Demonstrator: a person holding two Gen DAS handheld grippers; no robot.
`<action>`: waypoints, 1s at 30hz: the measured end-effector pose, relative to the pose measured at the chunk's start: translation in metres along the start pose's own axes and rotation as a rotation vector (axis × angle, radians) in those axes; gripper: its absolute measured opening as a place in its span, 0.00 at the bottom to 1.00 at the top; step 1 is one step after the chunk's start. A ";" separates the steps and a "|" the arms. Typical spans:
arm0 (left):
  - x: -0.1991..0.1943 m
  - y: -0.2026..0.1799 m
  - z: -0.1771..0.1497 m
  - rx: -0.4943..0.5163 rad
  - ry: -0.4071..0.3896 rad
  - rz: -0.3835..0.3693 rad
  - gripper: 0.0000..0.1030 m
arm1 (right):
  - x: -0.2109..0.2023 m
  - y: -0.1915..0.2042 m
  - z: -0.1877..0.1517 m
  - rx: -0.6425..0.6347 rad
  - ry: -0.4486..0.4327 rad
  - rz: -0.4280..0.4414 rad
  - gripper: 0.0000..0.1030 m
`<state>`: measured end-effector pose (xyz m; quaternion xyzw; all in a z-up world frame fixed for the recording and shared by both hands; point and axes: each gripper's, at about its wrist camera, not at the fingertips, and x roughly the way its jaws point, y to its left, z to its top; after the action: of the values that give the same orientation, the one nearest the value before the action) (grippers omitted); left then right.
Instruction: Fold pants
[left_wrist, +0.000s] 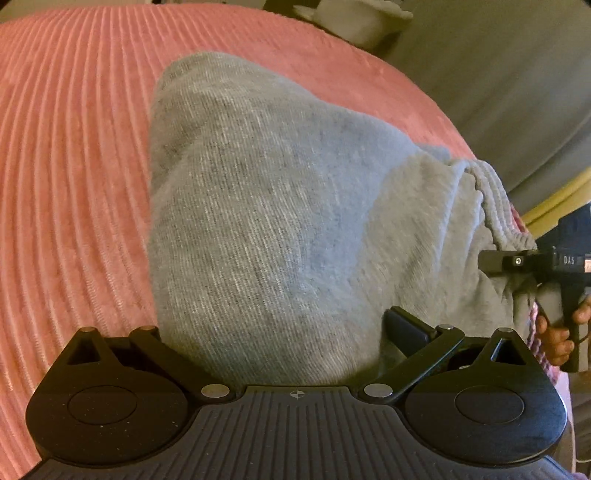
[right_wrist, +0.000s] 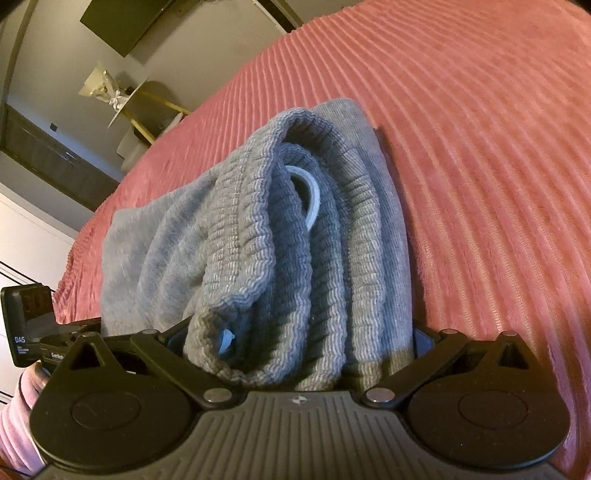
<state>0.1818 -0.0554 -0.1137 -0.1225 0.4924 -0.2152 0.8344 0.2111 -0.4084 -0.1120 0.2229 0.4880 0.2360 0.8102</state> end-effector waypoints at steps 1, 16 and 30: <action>-0.001 0.002 0.000 -0.010 -0.002 -0.010 1.00 | 0.007 0.007 0.000 0.001 -0.002 0.002 1.00; 0.001 0.016 0.003 -0.044 -0.006 -0.053 1.00 | 0.006 -0.011 0.009 0.024 0.029 0.077 1.00; -0.024 0.009 -0.002 -0.002 -0.070 -0.051 0.62 | 0.005 0.052 -0.013 0.015 -0.106 -0.151 0.78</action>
<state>0.1720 -0.0358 -0.1001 -0.1433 0.4596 -0.2316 0.8453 0.1930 -0.3621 -0.0904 0.2039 0.4615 0.1586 0.8487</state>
